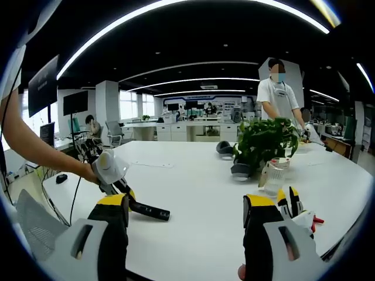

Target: Press the specified remote control buttons in sequence, fully releasing each button before pressing the next.

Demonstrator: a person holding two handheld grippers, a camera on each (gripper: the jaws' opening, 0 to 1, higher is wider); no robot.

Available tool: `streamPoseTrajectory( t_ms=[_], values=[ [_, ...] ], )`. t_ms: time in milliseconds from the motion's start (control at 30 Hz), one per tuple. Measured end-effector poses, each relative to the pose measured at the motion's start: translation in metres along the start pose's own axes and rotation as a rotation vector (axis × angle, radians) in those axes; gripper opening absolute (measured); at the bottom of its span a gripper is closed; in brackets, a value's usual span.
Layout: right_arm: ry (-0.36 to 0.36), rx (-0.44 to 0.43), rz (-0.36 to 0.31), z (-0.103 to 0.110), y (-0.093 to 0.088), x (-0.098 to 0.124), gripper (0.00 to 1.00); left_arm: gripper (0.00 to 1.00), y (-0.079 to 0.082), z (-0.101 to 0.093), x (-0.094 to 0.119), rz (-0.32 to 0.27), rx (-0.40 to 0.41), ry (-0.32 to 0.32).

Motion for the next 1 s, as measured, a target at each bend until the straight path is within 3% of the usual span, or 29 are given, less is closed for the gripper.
streamPoseTrajectory(
  t_ms=[400,1000],
  values=[
    [-0.021,-0.015,0.006,-0.002,-0.001,0.000,0.82,0.23,0.008,0.043,-0.007,0.027,-0.002,0.035],
    [-0.047,-0.019,0.024,-0.004,-0.002,-0.001,0.78,0.23,0.026,0.101,-0.019,0.079,-0.096,0.073]
  ],
)
Point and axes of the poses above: the point that each gripper's makers call its tool centre point, and the gripper's own axes: x roughly backward along the fingers, z roughly to its left, y roughly out of its top, the point moved 7 cm from there along x, roughly backward along the fingers, and after that the axes turned 8 degrees about z, right-handed, at the moved point
